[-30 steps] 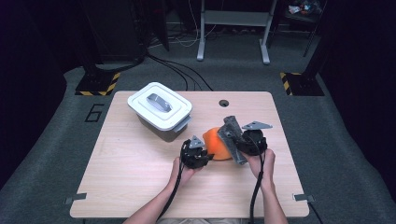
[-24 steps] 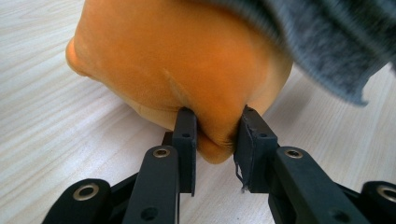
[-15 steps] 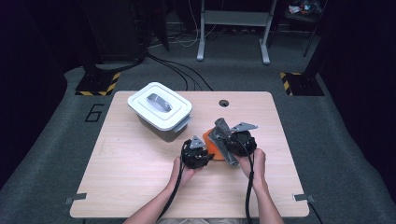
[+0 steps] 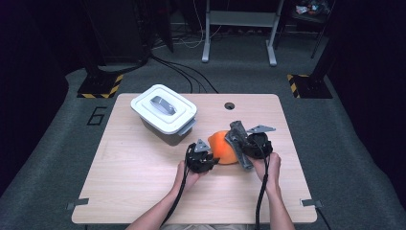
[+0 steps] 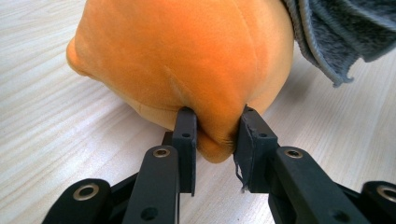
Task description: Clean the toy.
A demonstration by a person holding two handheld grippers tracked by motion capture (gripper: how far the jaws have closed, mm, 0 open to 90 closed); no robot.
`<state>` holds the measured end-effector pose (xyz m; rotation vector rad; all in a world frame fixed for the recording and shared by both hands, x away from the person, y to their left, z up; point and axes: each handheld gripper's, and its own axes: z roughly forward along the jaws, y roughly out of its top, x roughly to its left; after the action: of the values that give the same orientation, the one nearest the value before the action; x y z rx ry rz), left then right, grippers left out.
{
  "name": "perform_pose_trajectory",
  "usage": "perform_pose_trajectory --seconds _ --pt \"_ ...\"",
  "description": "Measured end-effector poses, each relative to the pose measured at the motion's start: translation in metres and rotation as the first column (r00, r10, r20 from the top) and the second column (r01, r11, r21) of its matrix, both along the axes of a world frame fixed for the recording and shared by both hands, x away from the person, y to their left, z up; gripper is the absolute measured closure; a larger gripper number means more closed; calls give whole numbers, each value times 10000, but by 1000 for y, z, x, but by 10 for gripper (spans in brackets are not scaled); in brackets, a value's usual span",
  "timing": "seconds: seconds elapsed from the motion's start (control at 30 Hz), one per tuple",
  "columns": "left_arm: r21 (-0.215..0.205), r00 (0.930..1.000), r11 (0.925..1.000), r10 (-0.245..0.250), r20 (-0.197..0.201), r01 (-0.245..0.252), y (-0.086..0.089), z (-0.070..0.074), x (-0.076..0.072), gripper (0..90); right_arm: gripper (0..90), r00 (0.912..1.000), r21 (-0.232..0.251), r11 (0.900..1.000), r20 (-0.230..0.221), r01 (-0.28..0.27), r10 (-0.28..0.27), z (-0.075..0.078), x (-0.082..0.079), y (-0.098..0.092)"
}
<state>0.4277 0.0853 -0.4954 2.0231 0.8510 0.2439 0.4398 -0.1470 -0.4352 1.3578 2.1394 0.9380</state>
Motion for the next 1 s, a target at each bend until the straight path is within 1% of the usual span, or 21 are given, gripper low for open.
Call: perform_pose_trajectory --seconds 0.03,0.07,0.1,0.2,0.23,0.3,0.5,0.53,0.57,0.6,0.63,0.67,0.7,0.73,0.77,0.83,0.87,0.9,0.93,0.97,1.0 --pt "47 10000 10000 -5 7 5 0 0 0 710 684 9999 185 9998 -68 100 -98 -4 3 -6" --pt "47 10000 10000 -5 7 5 0 0 0 710 684 9999 185 9998 -68 100 -98 -4 3 -6" --pt "44 10000 10000 -11 11 11 0 0 0 710 684 9993 241 9993 -243 303 -297 -9 6 -11" --pt "38 10000 10000 -25 2 25 0 0 0 710 683 9989 317 9988 -317 361 -351 -14 10 -17" --pt "42 10000 10000 -35 -21 35 0 0 0 710 684 9971 403 9976 -522 567 -546 -17 12 -20" --pt "38 10000 10000 -29 -23 29 0 0 0 710 684 9958 402 9968 -621 696 -671 -21 15 -22" --pt "0 10000 10000 -35 -40 35 0 0 1 703 684 9951 469 9961 -681 749 -717 -28 18 -26" --pt "105 10000 9999 -69 60 68 0 1 1 691 685 9950 514 9961 -735 717 -678 -27 18 -26" --pt "207 9996 9997 -92 282 86 -1 2 -1 632 686 9949 462 9960 -686 769 -736 -27 18 -25" --pt "207 9996 9997 -92 282 86 -1 2 -1 600 686 9949 462 9960 -686 769 -736 -27 18 -25" --pt "368 9984 9993 -133 545 113 -1 2 -3 563 685 9958 312 9969 -592 718 -698 -27 18 -26" --pt "634 9965 9979 -189 810 138 -1 2 -4 563 685 9958 312 9969 -592 718 -698 -27 18 -26" --pt "919 9939 9956 -279 1071 181 -1 1 -7 494 685 9960 337 9970 -581 702 -681 -27 19 -26" --pt "919 9939 9956 -279 1071 181 -1 1 -7 467 685 9960 337 9970 -581 702 -681 -27 19 -26" --pt "1061 9913 9943 -224 1299 86 -2 -1 -8 441 685 9956 350 9967 -599 738 -716 -27 18 -26" --pt "1105 9912 9938 -225 1307 80 -2 -2 -8 429 685 9955 359 9965 -599 751 -728 -27 18 -26" --pt "1332 9882 9911 -153 1522 -52 -4 -3 -8 406 685 9956 368 9965 -589 749 -726 -27 19 -26" --pt "1672 9827 9859 -229 1839 -83 -8 -4 -9 391 685 9955 439 9963 -625 733 -705 -27 19 -26" --pt "1672 9827 9859 -229 1839 -83 -8 -4 -9 385 685 9952 453 9961 -657 762 -731 -27 18 -26" --pt "2036 9767 9790 -380 2111 -59 -13 -6 -11 379 685 9952 432 9961 -647 766 -737 -27 18 -26" --pt "2036 9767 9790 -380 2111 -59 -13 -6 -11 384 685 9952 432 9961 -647 766 -737 -27 18 -26"
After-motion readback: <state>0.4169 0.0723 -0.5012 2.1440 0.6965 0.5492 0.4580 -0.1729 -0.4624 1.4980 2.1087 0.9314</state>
